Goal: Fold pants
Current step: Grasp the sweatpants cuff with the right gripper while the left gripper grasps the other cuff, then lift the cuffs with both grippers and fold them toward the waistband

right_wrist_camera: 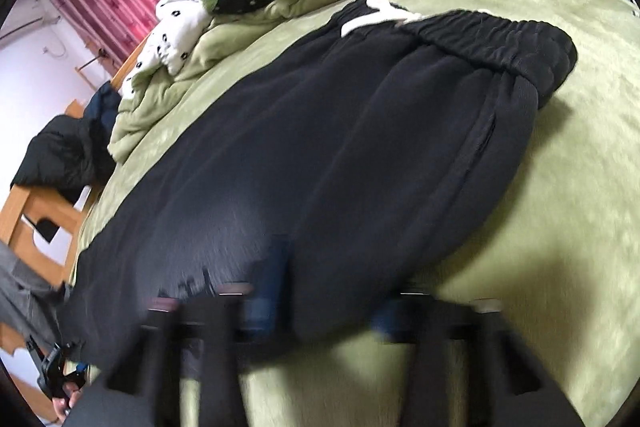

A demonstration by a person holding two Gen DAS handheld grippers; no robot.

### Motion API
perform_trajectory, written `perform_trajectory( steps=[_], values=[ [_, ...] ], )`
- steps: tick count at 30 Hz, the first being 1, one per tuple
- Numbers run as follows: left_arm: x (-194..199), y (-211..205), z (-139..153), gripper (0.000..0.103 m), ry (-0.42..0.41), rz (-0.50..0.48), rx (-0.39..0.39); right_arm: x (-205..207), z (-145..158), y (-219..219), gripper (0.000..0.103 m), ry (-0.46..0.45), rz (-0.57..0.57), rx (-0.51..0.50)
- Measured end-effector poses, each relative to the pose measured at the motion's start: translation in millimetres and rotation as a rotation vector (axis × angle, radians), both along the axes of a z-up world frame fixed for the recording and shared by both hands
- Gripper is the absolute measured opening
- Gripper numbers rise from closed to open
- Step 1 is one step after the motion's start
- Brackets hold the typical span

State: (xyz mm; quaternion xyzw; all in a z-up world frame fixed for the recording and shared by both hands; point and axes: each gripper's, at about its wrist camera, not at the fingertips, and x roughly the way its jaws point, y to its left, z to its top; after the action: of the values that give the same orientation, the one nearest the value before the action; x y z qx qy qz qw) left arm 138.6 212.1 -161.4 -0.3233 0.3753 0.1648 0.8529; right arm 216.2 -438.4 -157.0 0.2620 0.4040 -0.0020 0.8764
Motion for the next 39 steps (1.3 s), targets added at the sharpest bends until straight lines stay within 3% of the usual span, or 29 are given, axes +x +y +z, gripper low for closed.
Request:
perform_trajectory(
  steps=[3,6,9,12,16,19,21,24,27,28,29,31,35,39],
  values=[
    [-6,6,22,0.012,-0.088,-0.038,0.000,-1,29,0,0.019,-0.085,0.017,0.011],
    [2,7,48,0.012,-0.136,-0.067,0.046,10,60,10,0.018,-0.136,0.057,-0.043],
    [30,6,70,0.012,-0.162,-0.100,0.100,34,78,17,0.018,-0.162,0.101,-0.074],
    [72,-2,87,0.012,-0.161,-0.121,0.204,67,90,23,0.018,-0.180,0.126,-0.129],
    [132,-15,97,0.012,-0.170,-0.123,0.350,116,91,30,0.018,-0.192,0.134,-0.179],
    [177,-21,88,0.013,-0.154,-0.111,0.411,159,70,32,0.018,-0.164,0.111,-0.189],
    [202,-22,77,0.015,-0.120,-0.117,0.400,188,47,34,0.024,-0.104,0.102,-0.176],
    [223,-24,56,0.037,-0.049,-0.134,0.340,213,22,40,0.033,-0.006,0.103,-0.189],
    [214,-32,61,0.059,-0.092,-0.156,0.334,201,26,43,0.045,-0.022,0.109,-0.208],
    [201,-34,67,0.071,-0.114,-0.165,0.331,193,30,42,0.053,-0.031,0.105,-0.213],
    [193,-37,72,0.075,-0.127,-0.174,0.323,183,36,41,0.059,-0.046,0.101,-0.217],
    [173,-43,80,0.076,-0.139,-0.209,0.295,157,49,38,0.063,-0.074,0.097,-0.227],
    [120,-53,74,0.076,-0.086,-0.283,0.245,98,58,30,0.065,-0.075,0.127,-0.269],
    [64,-52,41,0.076,-0.044,-0.332,0.080,45,42,14,0.070,-0.048,0.125,-0.235]
  ],
)
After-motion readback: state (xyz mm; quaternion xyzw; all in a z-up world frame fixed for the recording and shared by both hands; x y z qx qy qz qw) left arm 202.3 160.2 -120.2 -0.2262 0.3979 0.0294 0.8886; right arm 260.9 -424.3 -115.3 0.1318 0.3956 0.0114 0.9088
